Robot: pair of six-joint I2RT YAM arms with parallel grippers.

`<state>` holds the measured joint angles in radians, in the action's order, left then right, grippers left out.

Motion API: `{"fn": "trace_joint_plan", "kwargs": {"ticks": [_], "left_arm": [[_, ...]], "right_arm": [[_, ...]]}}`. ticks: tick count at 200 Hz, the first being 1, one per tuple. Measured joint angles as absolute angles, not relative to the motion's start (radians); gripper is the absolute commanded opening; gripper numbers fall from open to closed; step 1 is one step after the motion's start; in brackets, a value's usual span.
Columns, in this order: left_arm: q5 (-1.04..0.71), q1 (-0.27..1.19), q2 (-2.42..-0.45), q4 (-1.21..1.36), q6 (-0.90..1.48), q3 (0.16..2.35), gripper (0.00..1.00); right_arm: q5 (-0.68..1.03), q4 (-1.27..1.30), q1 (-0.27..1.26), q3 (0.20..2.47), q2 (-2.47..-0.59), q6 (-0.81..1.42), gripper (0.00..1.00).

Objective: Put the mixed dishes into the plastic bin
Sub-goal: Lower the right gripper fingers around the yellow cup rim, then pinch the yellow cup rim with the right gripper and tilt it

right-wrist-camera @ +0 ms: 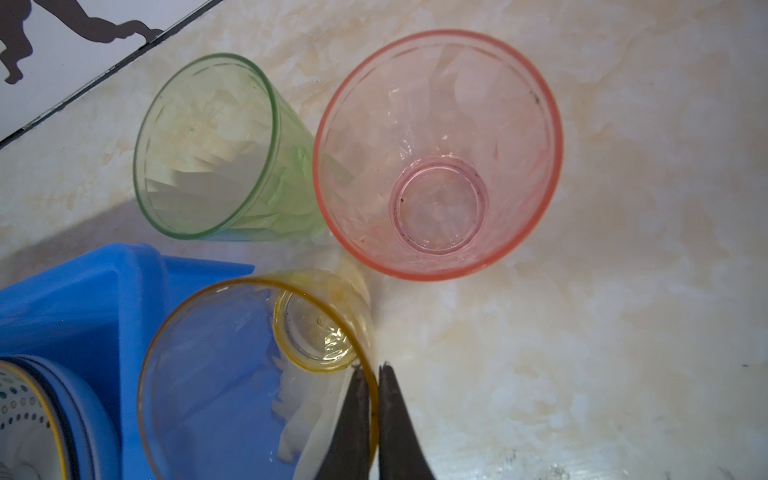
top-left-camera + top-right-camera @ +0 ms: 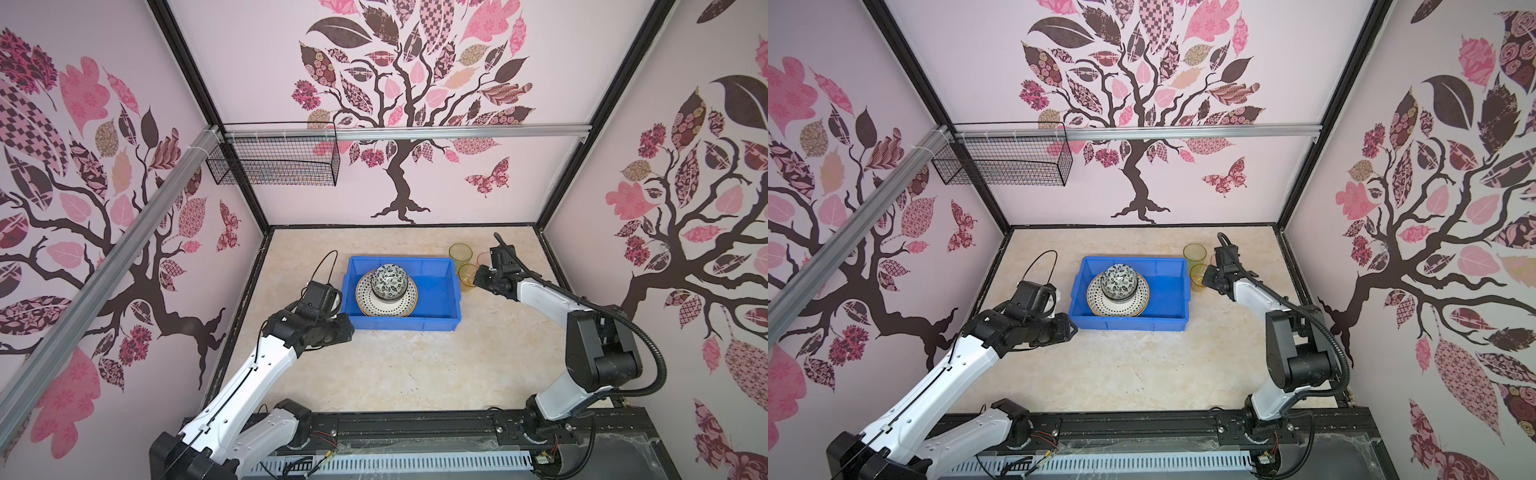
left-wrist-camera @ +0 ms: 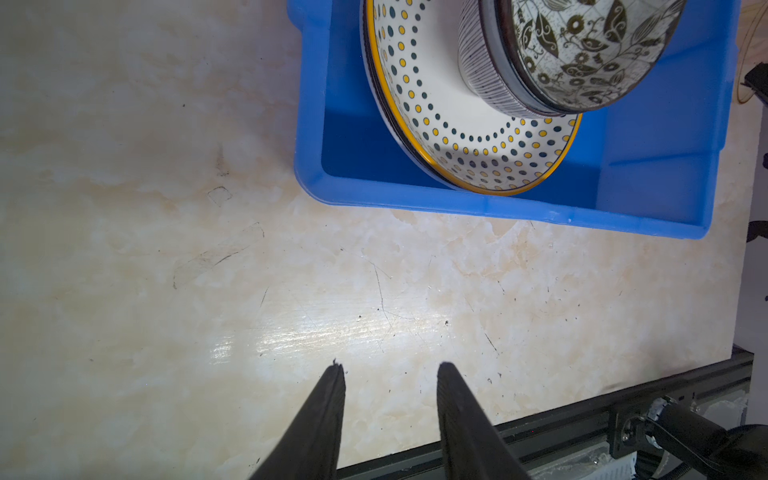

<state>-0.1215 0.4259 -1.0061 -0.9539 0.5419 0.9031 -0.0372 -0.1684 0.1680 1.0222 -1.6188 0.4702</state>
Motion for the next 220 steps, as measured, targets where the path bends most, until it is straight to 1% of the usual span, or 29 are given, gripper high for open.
{"fn": "trace_joint_plan", "kwargs": {"ticks": [102,179,220], "left_arm": [[-0.123,0.426,-0.958,-0.961,0.543,0.902,0.41],[-0.130,0.426,-0.937,-0.967,0.546,0.901,0.41],[-0.133,0.426,-0.937,-0.968,0.546,0.902,0.41]], "right_arm": [[-0.033,-0.208,0.168,1.022,-1.524,0.469,0.00],[-0.033,-0.239,0.169,1.020,-1.412,0.450,0.00],[-0.031,-0.260,0.169,1.020,-1.392,0.445,0.00]]}}
